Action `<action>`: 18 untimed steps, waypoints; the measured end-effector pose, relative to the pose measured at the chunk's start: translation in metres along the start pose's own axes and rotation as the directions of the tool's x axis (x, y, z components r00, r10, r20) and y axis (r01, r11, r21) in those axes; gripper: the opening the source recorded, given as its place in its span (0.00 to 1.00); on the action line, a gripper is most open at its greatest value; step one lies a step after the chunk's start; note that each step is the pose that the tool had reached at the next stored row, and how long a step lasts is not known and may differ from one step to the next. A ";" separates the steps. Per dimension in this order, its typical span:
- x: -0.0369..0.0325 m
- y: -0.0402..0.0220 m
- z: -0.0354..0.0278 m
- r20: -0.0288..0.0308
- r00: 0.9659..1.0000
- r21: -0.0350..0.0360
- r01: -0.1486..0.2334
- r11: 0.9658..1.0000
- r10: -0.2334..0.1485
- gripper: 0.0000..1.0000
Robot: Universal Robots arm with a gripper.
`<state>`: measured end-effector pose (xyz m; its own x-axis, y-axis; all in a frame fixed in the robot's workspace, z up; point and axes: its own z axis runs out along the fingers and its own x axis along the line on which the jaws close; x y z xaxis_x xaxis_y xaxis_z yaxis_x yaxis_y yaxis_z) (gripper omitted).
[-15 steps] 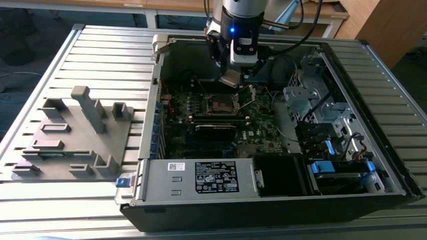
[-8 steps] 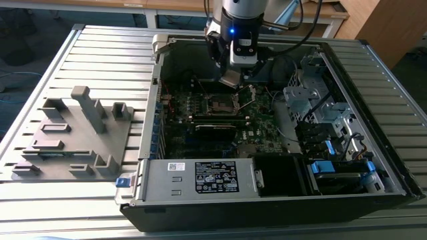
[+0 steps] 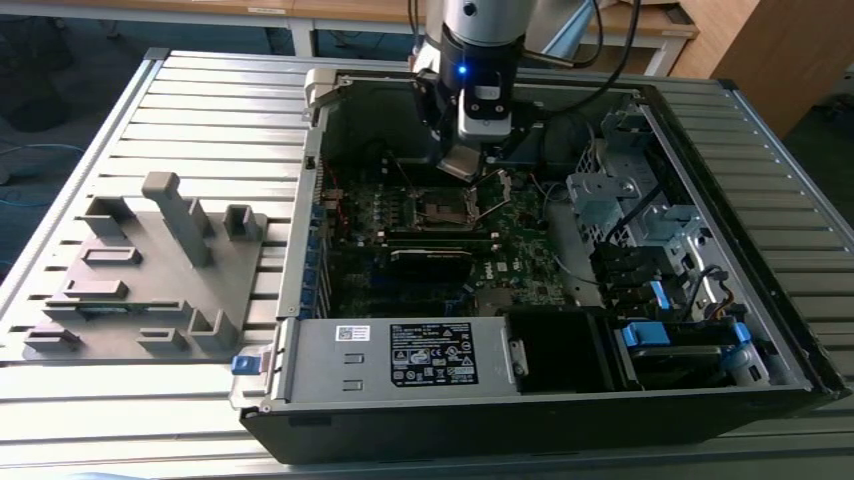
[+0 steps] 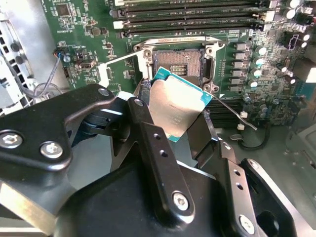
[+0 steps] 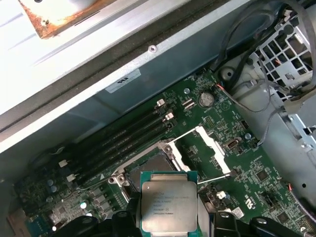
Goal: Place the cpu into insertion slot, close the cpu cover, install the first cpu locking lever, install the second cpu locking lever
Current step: 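Place the cpu into insertion slot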
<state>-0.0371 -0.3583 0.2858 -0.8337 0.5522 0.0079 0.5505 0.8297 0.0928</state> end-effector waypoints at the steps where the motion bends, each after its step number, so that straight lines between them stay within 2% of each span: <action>1: 0.0000 -0.0001 0.0008 0.001 1.000 0.000 -0.013 1.000 0.013 0.54; 7: -0.0001 -0.0006 0.0044 0.008 0.996 -0.001 -0.089 0.996 0.089 0.54; 14: -0.0001 -0.0006 0.0045 0.008 0.996 -0.001 -0.091 0.996 0.091 0.54; 18: 0.0003 -0.0012 0.0074 0.008 0.996 -0.001 -0.091 0.996 0.091 0.54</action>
<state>-0.0377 -0.3585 0.2784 -0.7798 0.6260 0.0079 0.6239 0.7760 0.0928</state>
